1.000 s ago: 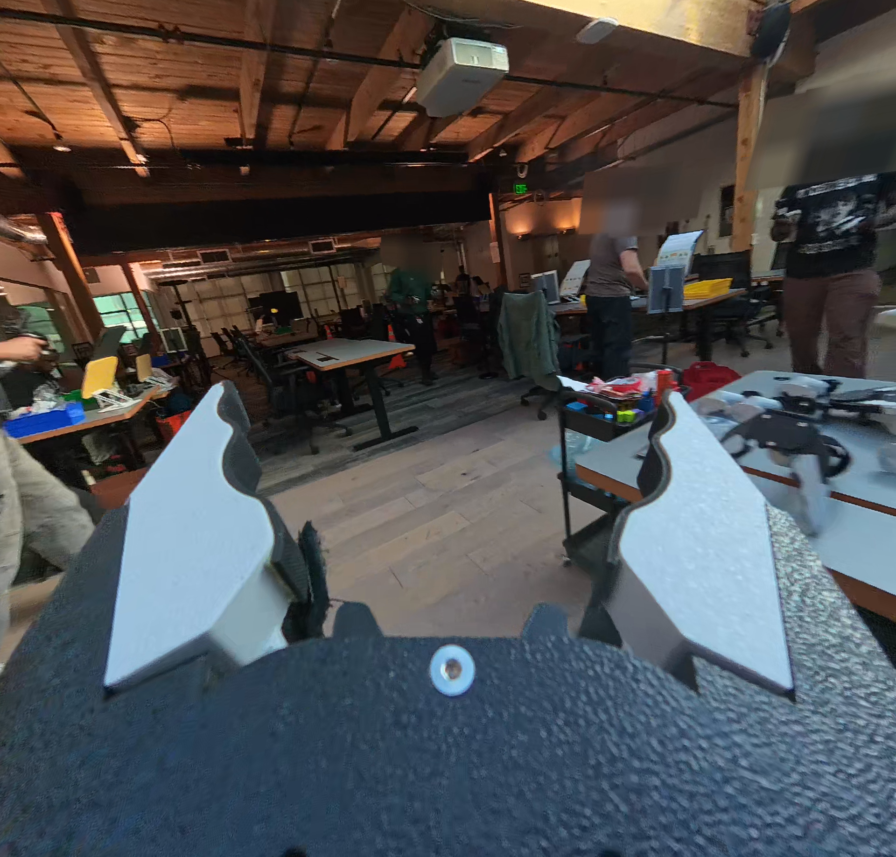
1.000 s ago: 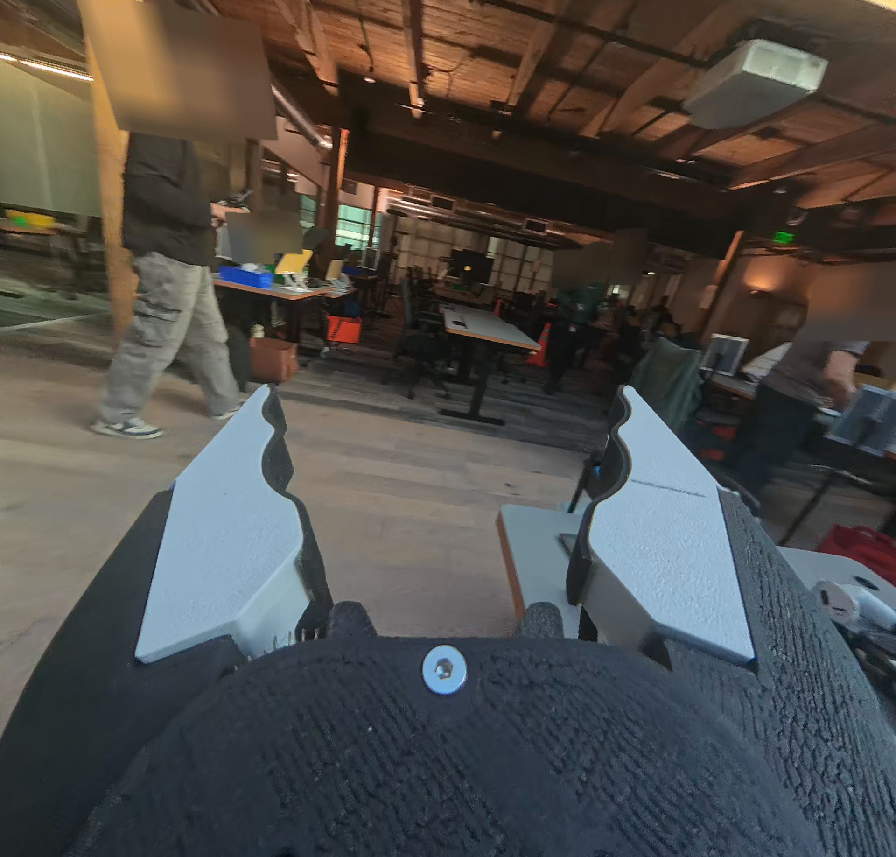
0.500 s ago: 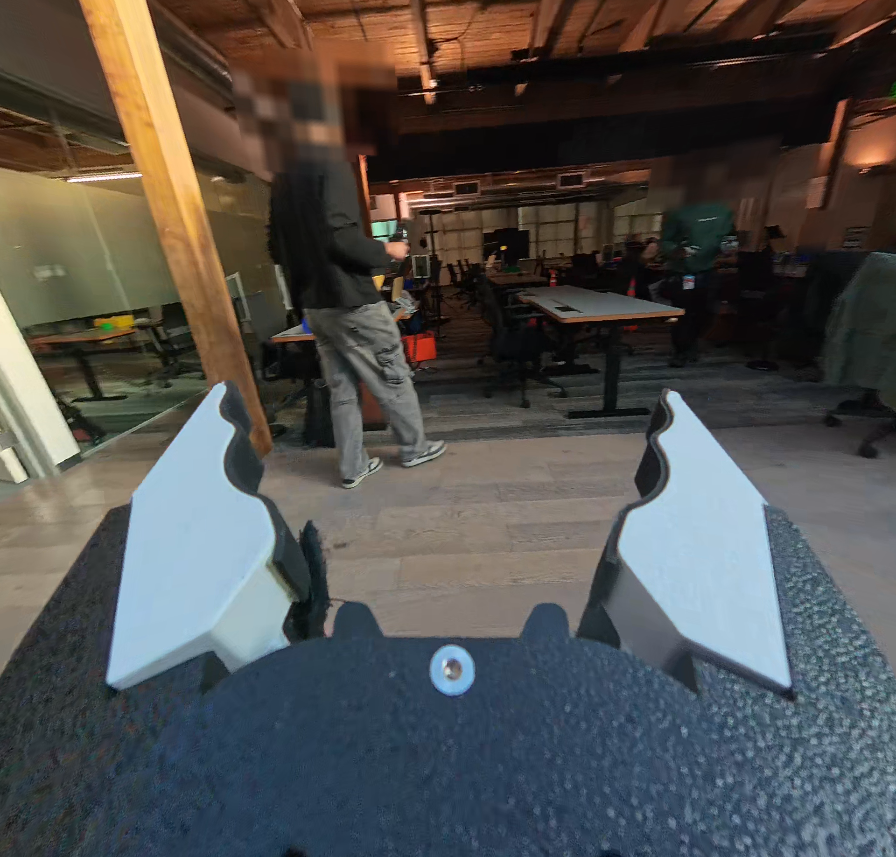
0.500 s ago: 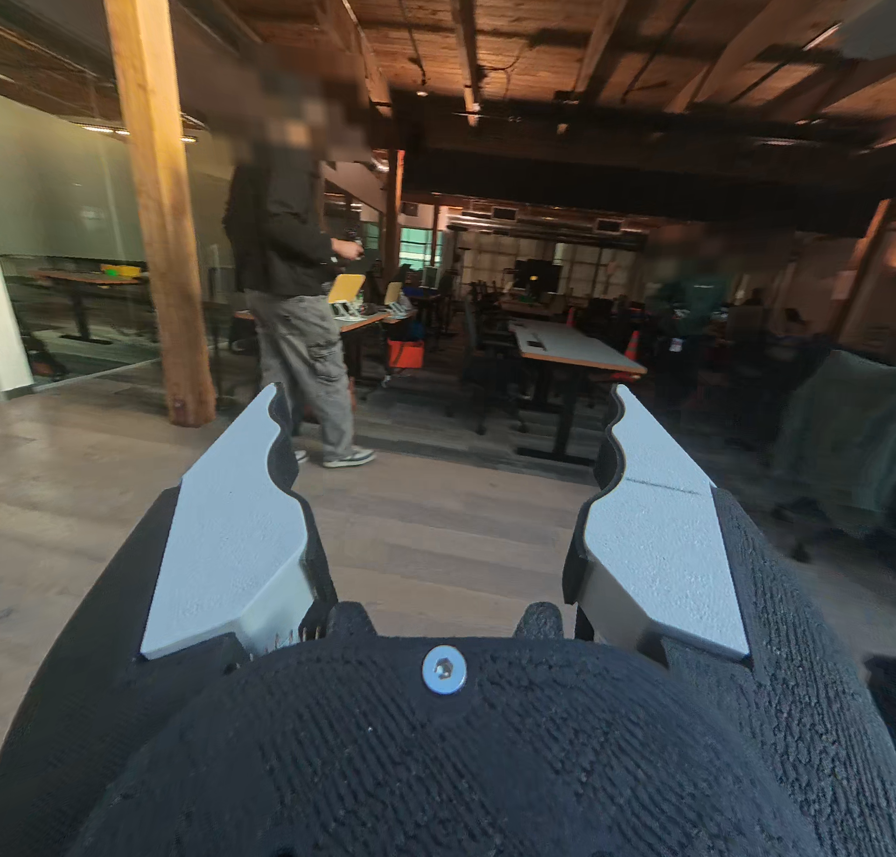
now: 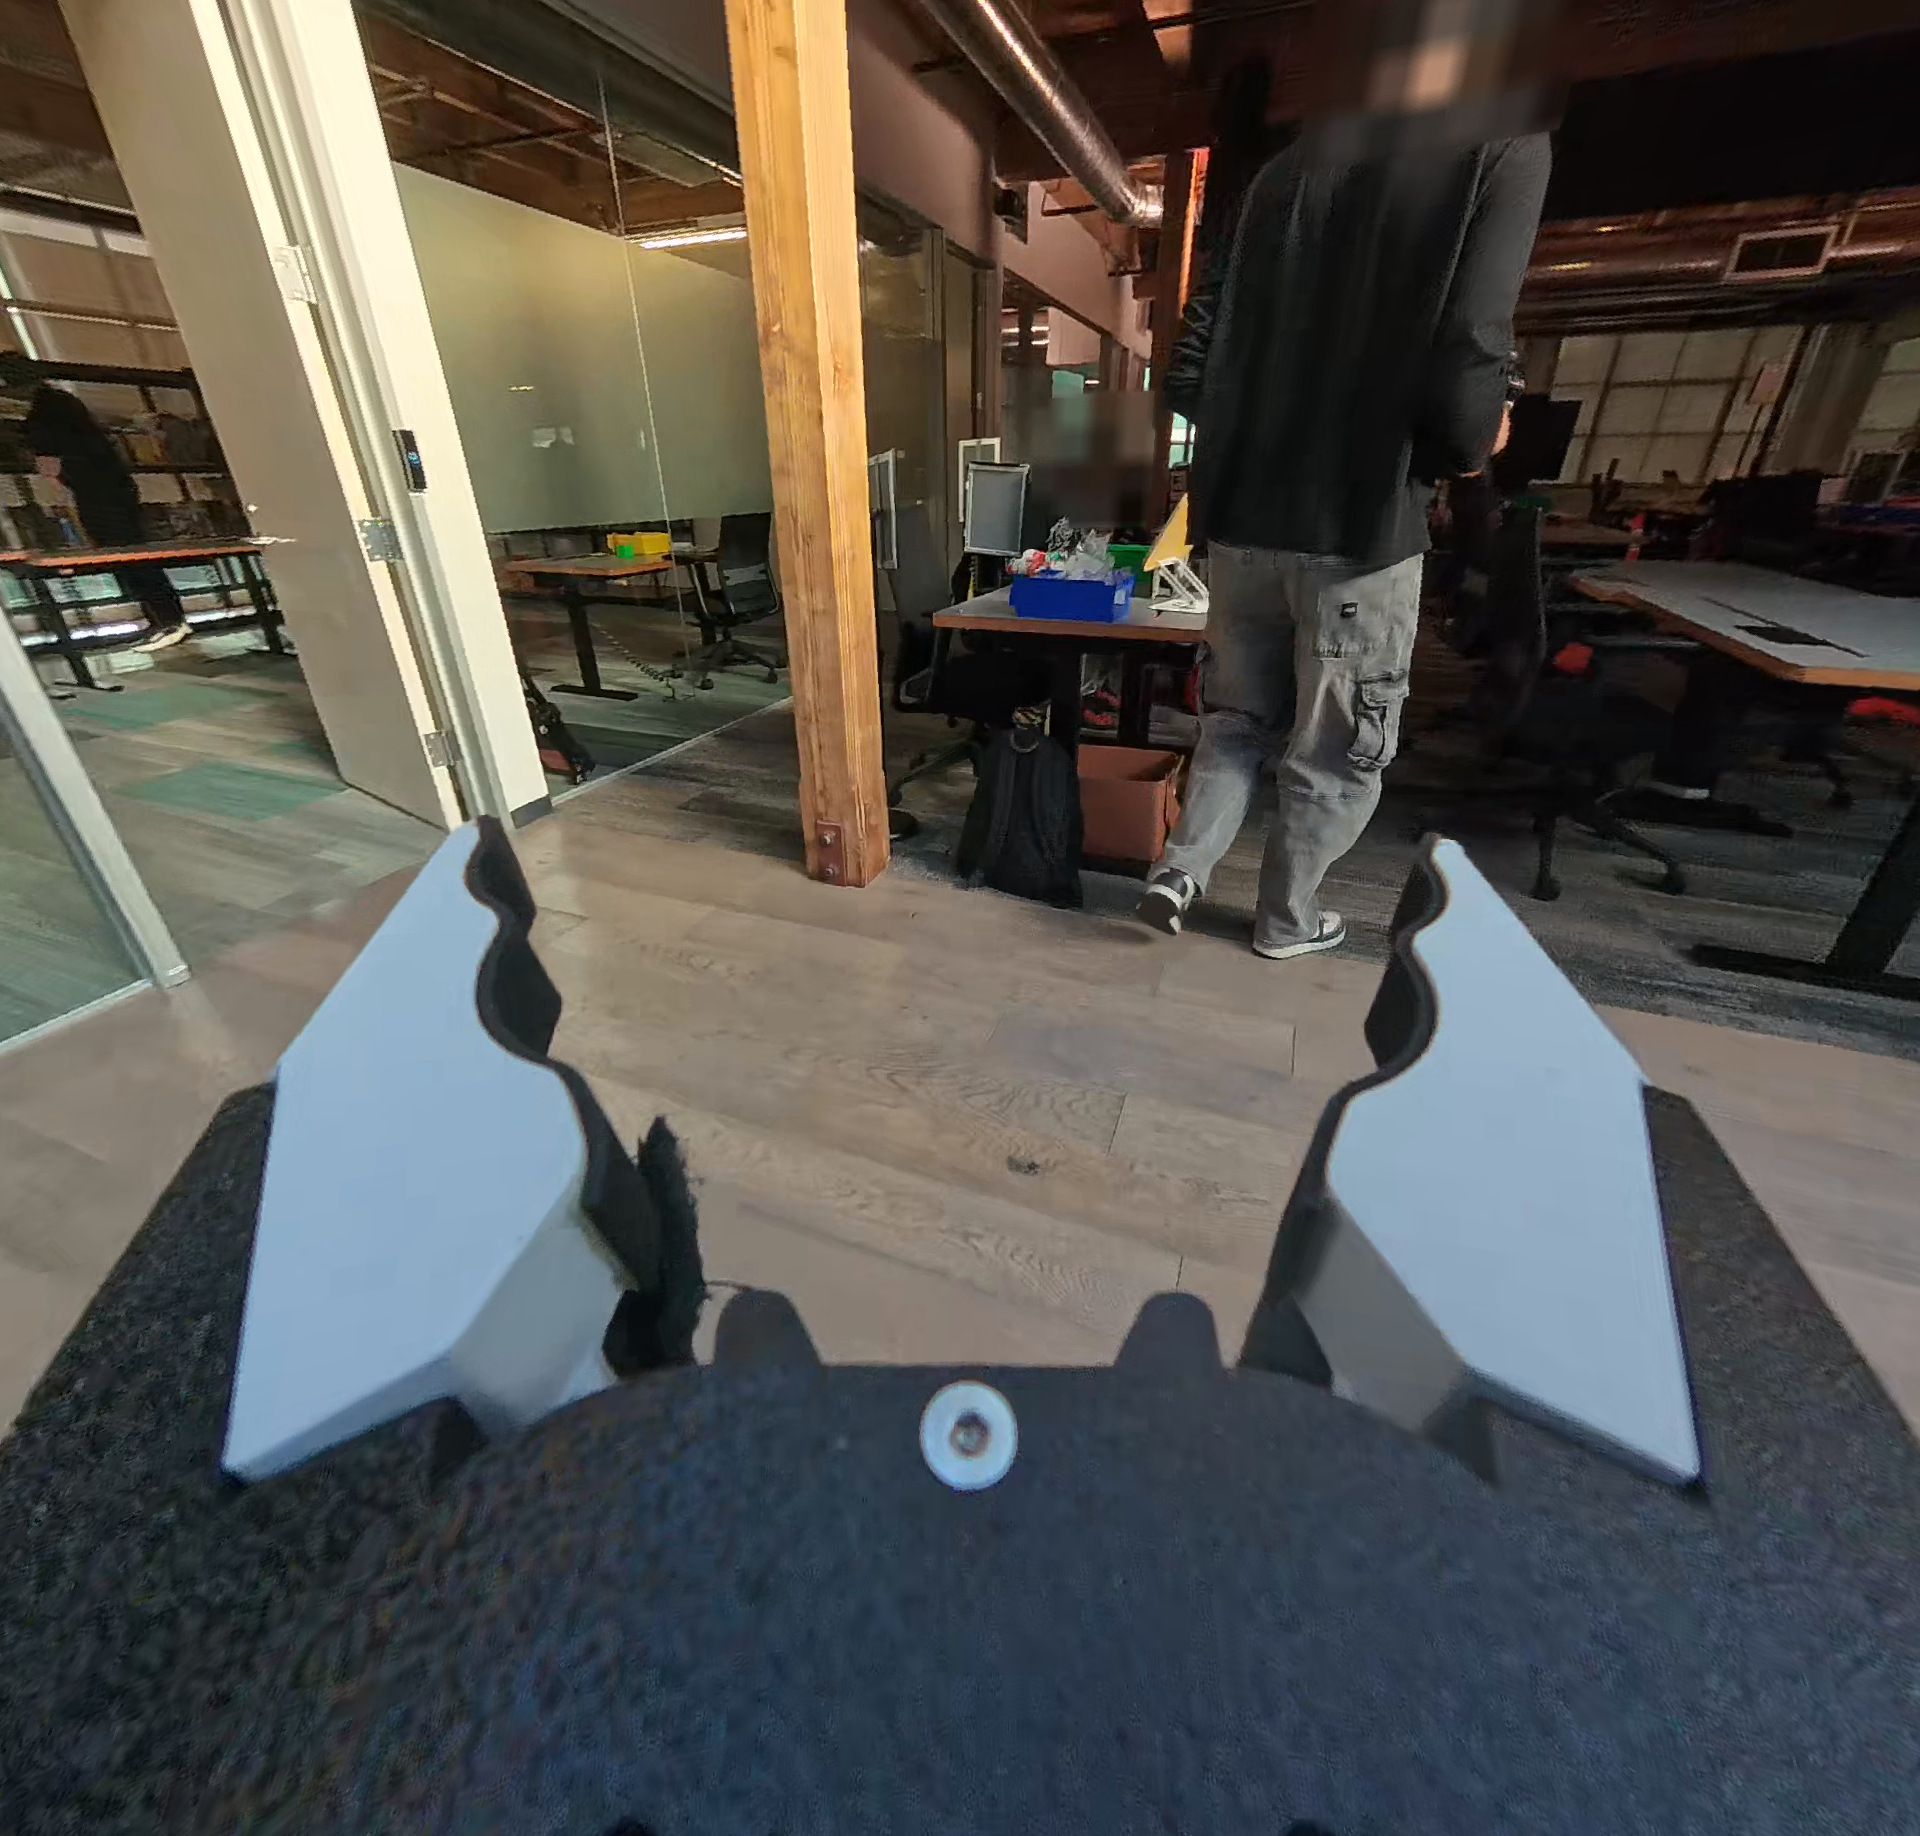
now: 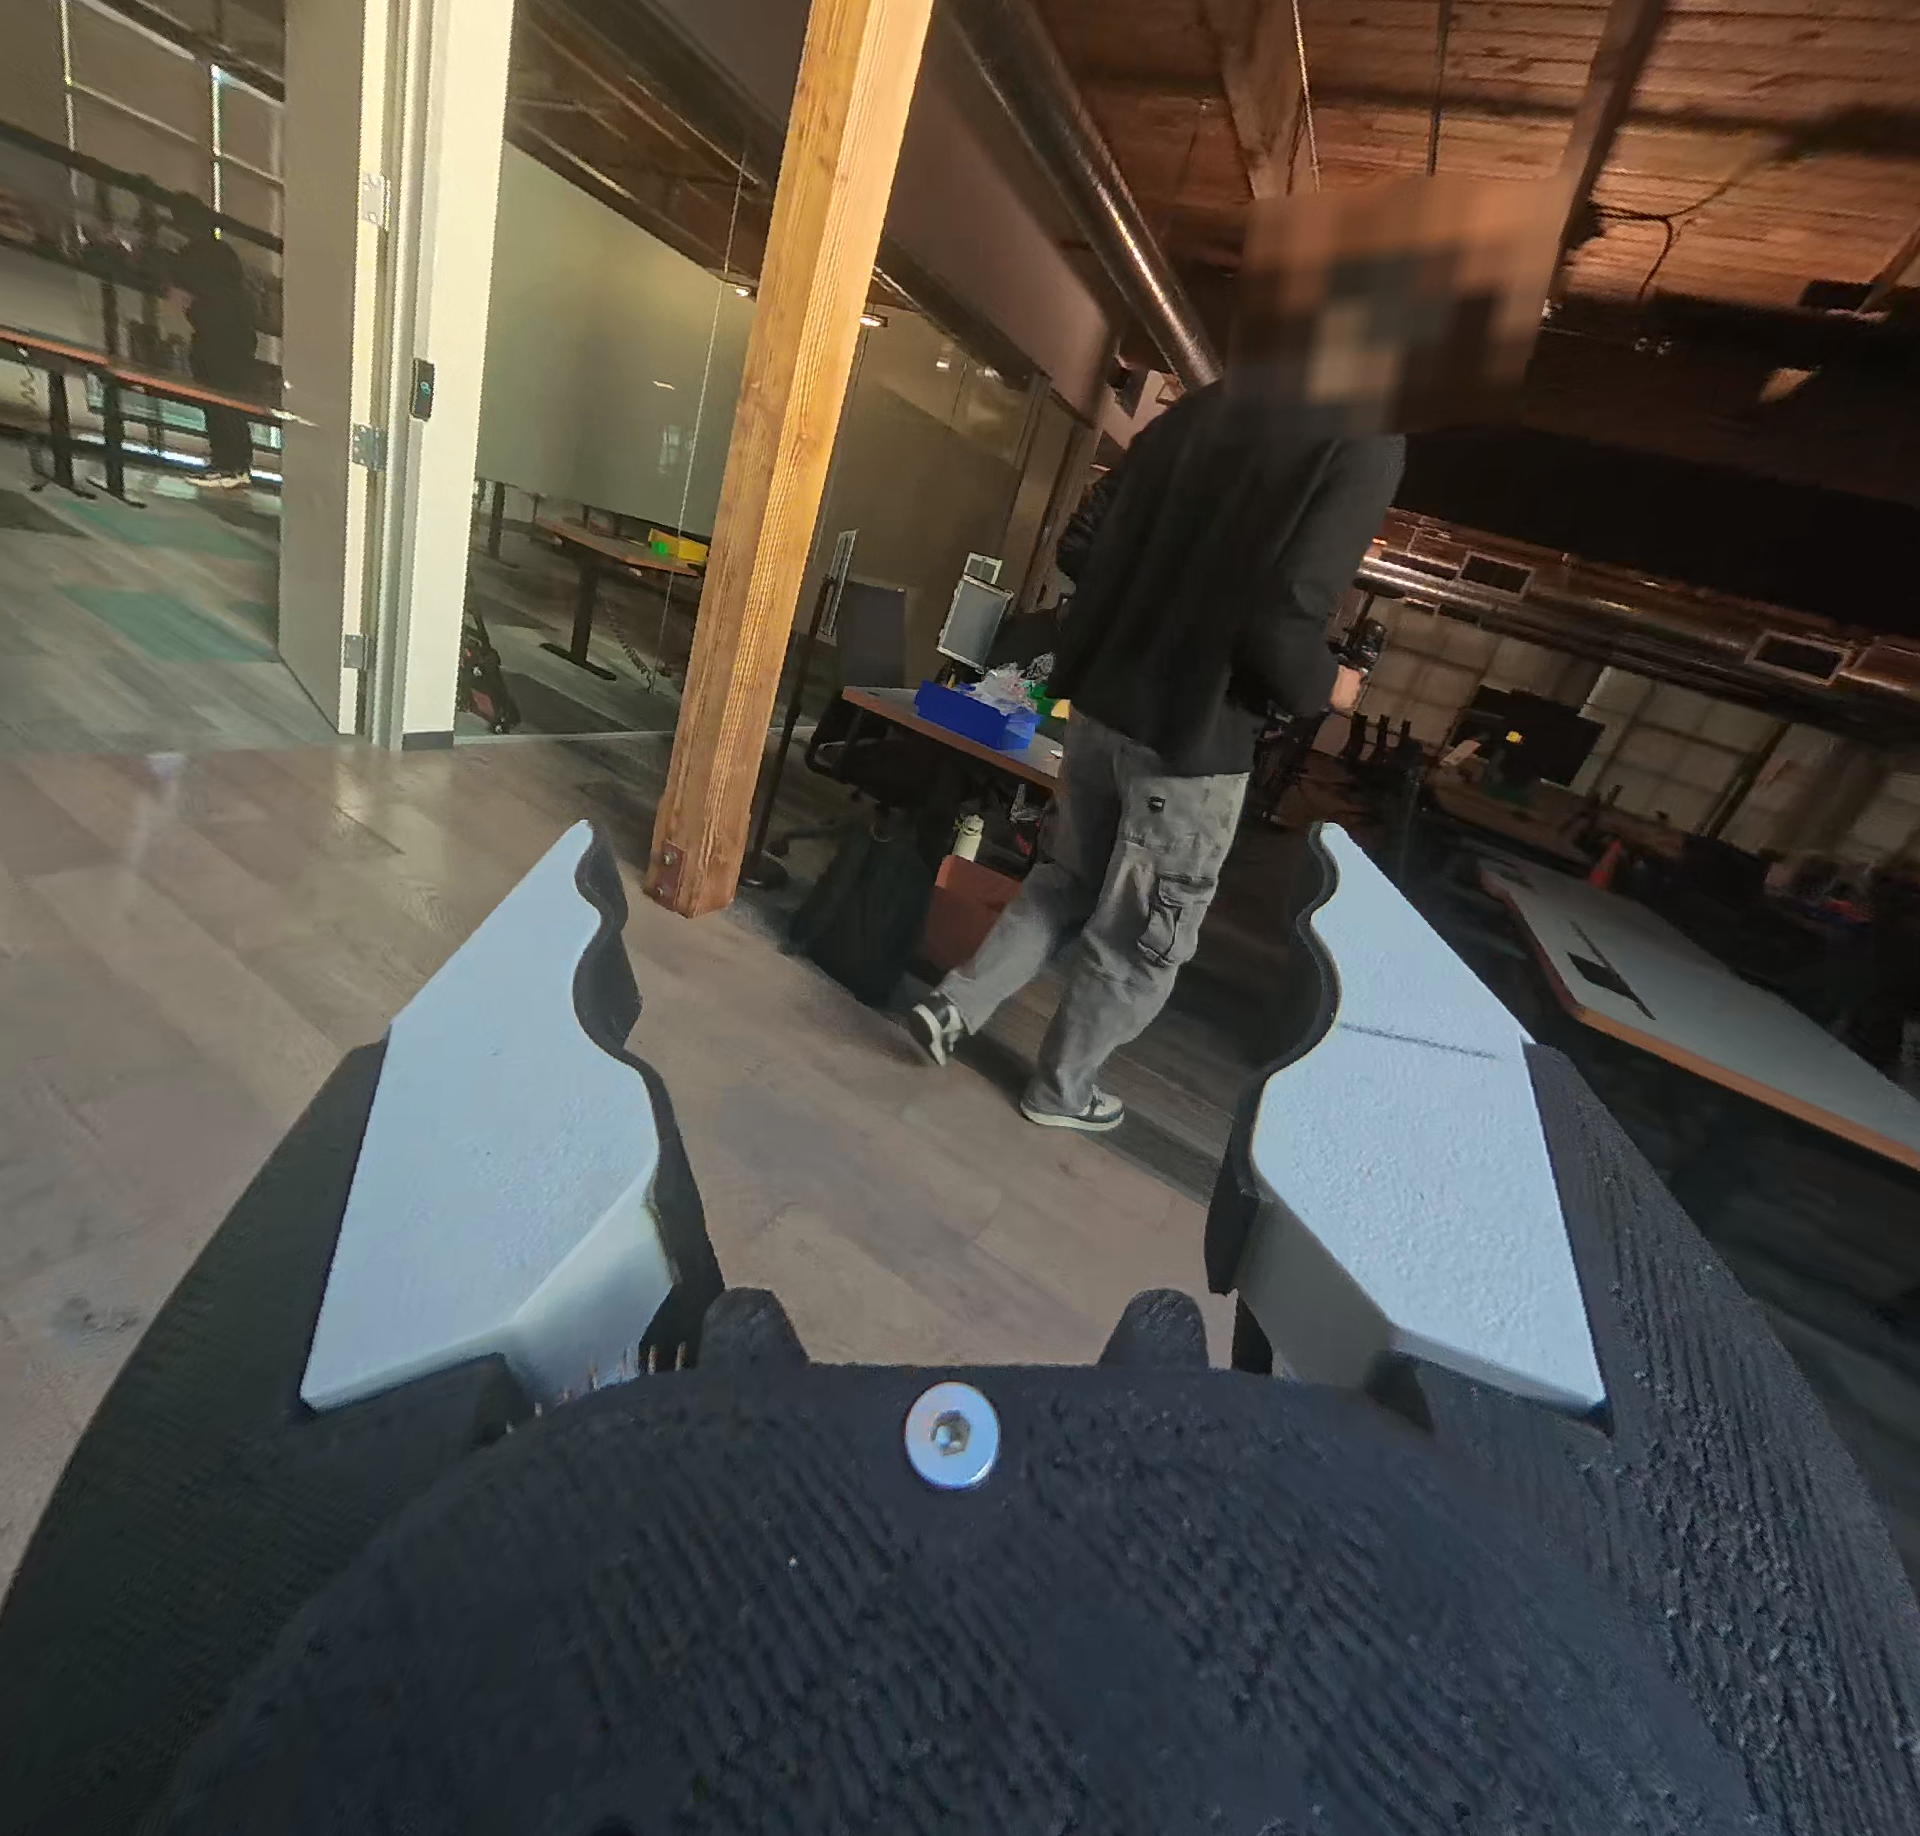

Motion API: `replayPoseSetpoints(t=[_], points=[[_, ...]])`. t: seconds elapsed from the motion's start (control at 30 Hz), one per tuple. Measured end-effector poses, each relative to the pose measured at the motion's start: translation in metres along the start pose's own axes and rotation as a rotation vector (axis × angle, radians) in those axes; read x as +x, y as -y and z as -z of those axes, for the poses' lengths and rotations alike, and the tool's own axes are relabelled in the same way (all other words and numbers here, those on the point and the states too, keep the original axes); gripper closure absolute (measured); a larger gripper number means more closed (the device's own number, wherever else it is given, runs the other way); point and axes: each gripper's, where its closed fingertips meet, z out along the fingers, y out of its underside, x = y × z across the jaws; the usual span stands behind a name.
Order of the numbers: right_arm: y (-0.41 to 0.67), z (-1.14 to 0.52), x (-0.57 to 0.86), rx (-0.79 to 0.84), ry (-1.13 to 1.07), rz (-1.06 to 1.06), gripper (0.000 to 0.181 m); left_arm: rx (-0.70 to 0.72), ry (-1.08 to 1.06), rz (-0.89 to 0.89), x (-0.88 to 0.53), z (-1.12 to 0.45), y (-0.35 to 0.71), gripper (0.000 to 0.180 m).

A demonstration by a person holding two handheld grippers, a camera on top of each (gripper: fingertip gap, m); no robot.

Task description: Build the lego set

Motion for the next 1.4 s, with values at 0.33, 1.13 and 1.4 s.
replayPoseSetpoints(t=[0.33, 1.13, 1.4], points=[[-0.103, -0.308, -0.075, -0.011, 0.046, -0.019, 0.058, 0.061, 0.049, -0.061, -0.104, -0.293, -0.044, 0.025], [-0.078, -1.114, -0.544, 0.208, 0.485, -0.272, 0.065, -0.143, 0.841, -0.109, -0.690, -0.720, -0.133, 0.024], [-0.154, -1.309, -0.576, 0.088, 0.343, -0.211, 0.069, -0.063, 0.559, -0.204, -0.782, -1.053, -0.138, 0.025]])
